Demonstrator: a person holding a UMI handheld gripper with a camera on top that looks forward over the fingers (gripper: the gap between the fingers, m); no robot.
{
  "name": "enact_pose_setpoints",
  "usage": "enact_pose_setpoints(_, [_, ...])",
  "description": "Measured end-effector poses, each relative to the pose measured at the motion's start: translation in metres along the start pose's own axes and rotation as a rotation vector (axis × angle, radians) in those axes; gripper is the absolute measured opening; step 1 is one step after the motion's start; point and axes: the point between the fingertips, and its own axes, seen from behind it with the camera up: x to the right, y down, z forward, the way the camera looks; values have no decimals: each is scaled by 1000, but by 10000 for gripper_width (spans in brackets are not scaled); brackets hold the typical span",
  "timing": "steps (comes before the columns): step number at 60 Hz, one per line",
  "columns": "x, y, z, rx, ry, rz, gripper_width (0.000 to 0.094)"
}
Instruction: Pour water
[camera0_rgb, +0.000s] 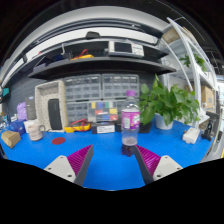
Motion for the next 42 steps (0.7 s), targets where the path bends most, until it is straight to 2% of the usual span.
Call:
enact_pose_setpoints(7, [40, -8, 29, 34, 36, 20, 853])
enact_pose_setpoints(29, [65, -44, 133, 91, 50, -65, 831])
enact_pose_setpoints(34, [65, -51, 143, 107, 48, -63, 768])
enact_pose_setpoints(37, [63, -54, 147, 117, 46, -58, 658])
enact_pose_setpoints(38, [63, -56, 148, 120, 46, -58, 572])
enact_pose_setpoints(40, [61, -57, 147, 126, 57, -59, 509])
enact_pose_setpoints(42, [60, -58, 148, 126, 53, -61, 498])
